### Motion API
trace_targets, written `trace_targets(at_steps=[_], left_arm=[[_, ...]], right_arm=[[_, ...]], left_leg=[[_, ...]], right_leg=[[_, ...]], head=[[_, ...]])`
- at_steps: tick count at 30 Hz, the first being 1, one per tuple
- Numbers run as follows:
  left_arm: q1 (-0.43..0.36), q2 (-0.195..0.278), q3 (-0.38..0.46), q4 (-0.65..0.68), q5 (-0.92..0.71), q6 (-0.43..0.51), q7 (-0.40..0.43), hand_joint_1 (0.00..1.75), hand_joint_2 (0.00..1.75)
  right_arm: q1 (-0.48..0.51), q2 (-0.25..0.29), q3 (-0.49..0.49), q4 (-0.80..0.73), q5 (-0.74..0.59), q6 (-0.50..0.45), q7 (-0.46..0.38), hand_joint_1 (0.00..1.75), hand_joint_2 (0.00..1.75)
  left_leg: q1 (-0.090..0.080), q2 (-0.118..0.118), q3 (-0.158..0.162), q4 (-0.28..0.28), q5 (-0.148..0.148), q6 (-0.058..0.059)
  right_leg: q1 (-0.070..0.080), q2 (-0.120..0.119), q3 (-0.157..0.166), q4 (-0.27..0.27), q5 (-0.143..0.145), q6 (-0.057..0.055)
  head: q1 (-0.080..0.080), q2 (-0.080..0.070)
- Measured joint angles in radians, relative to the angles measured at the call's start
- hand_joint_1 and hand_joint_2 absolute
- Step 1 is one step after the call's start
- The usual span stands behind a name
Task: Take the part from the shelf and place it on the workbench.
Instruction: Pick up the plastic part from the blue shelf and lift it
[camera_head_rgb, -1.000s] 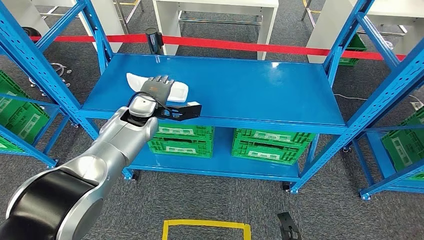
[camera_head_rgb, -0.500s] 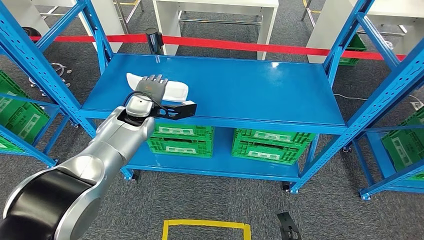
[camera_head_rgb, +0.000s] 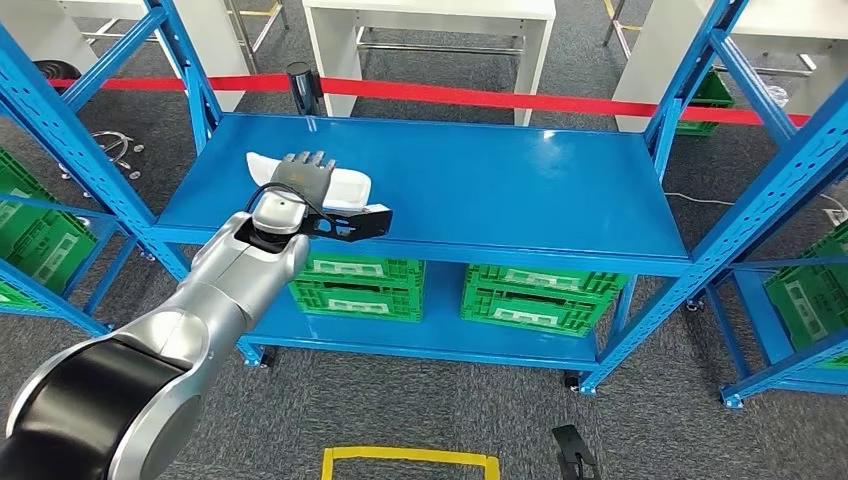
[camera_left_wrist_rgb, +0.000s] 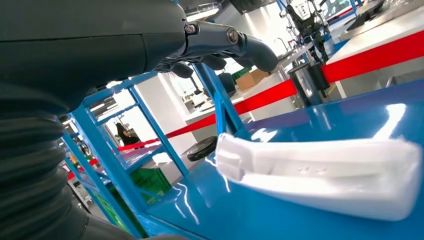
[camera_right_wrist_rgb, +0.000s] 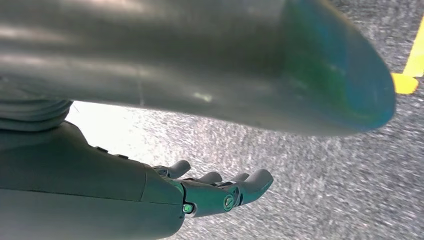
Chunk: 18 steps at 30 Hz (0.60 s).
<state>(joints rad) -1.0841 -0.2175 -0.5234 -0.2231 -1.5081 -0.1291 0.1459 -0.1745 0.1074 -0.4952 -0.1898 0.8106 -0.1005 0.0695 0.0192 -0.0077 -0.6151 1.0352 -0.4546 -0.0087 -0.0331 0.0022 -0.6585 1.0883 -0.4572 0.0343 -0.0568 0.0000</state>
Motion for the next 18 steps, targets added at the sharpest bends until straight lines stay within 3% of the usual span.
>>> trace_targets(at_steps=[1,6,7,9,10,11,12,13,15,16,18], left_arm=[[0.0,0.0,0.0,0.0,0.0,0.0,0.0,0.0,1.75],[0.0,0.001,0.0,0.0,0.004,-0.001,0.016,0.0,1.75],[-0.001,0.001,0.0,0.0,0.008,-0.003,0.024,0.0,1.75],[0.001,0.002,0.0,0.001,0.015,-0.014,0.044,0.0,1.75],[0.003,0.002,0.0,0.002,0.016,-0.023,0.056,0.0,1.75],[0.005,0.002,0.0,0.003,0.017,-0.032,0.066,0.0,1.75],[0.007,0.003,0.0,0.004,0.016,-0.039,0.075,0.0,1.75],[0.007,0.004,0.0,0.004,0.015,-0.045,0.083,0.0,1.75],[0.004,0.006,0.0,0.004,0.007,-0.054,0.094,0.0,1.75],[0.002,0.007,0.0,0.004,0.001,-0.06,0.1,0.0,1.75],[0.0,0.006,0.0,0.004,-0.015,-0.074,0.112,0.0,1.75]], right_arm=[[0.0,0.002,0.0,0.0,0.0,0.001,0.0,0.0,0.0],[0.001,0.004,0.0,0.001,0.001,0.002,0.0,0.0,0.0],[0.001,0.004,-0.001,0.001,0.001,0.001,0.0,0.0,0.0],[0.001,0.003,-0.001,0.001,0.002,0.0,0.0,0.0,0.0],[0.001,0.003,-0.001,0.001,0.004,-0.001,0.001,0.0,0.0],[0.002,0.003,-0.001,0.001,0.005,-0.002,0.002,0.0,0.0],[0.002,0.003,-0.002,0.001,0.006,-0.003,0.003,0.0,0.0],[0.002,0.003,-0.002,0.001,0.006,-0.004,0.003,0.0,0.0],[0.002,0.005,-0.004,0.001,0.007,-0.007,0.004,0.0,0.0],[0.001,0.005,-0.006,0.001,0.007,-0.008,0.004,0.0,0.0],[0.001,0.007,-0.01,0.001,0.008,-0.011,0.006,0.0,0.0]], left_leg=[[-0.001,-0.001,0.0,0.006,-0.006,-0.008],[-0.002,0.001,-0.004,0.028,-0.029,-0.037],[-0.002,0.002,-0.024,0.07,-0.049,-0.04],[-0.002,0.003,-0.094,0.2,-0.097,-0.041],[-0.003,0.003,-0.129,0.258,-0.111,-0.04],[-0.004,0.003,-0.151,0.285,-0.107,-0.037],[-0.005,0.003,-0.152,0.271,-0.083,-0.032],[-0.008,0.003,-0.135,0.22,-0.043,-0.024],[-0.017,0.003,-0.076,0.086,0.026,-0.005],[-0.022,0.003,-0.053,0.038,0.04,0.002],[-0.025,0.002,-0.034,0.004,0.04,-0.001]], right_leg=[[0.0,0.001,0.014,-0.028,0.004,-0.005],[0.003,0.005,0.03,-0.031,-0.009,-0.049],[0.003,0.005,0.036,-0.033,-0.011,-0.056],[0.006,0.004,0.043,-0.034,-0.018,-0.066],[0.009,0.004,0.046,-0.034,-0.021,-0.069],[0.012,0.006,0.05,-0.034,-0.025,-0.071],[0.014,0.008,0.054,-0.034,-0.028,-0.072],[0.017,0.01,0.061,-0.034,-0.033,-0.072],[0.021,0.013,0.072,-0.035,-0.043,-0.071],[0.022,0.013,0.075,-0.036,-0.045,-0.068],[0.024,0.012,0.074,-0.038,-0.046,-0.062]], head=[[0.0,0.0],[0.0,0.0],[0.0,0.0],[-0.001,0.0],[-0.001,0.0],[-0.001,0.0],[-0.001,0.0],[-0.001,0.0],[-0.001,0.0],[0.0,0.0],[0.0,0.0]])
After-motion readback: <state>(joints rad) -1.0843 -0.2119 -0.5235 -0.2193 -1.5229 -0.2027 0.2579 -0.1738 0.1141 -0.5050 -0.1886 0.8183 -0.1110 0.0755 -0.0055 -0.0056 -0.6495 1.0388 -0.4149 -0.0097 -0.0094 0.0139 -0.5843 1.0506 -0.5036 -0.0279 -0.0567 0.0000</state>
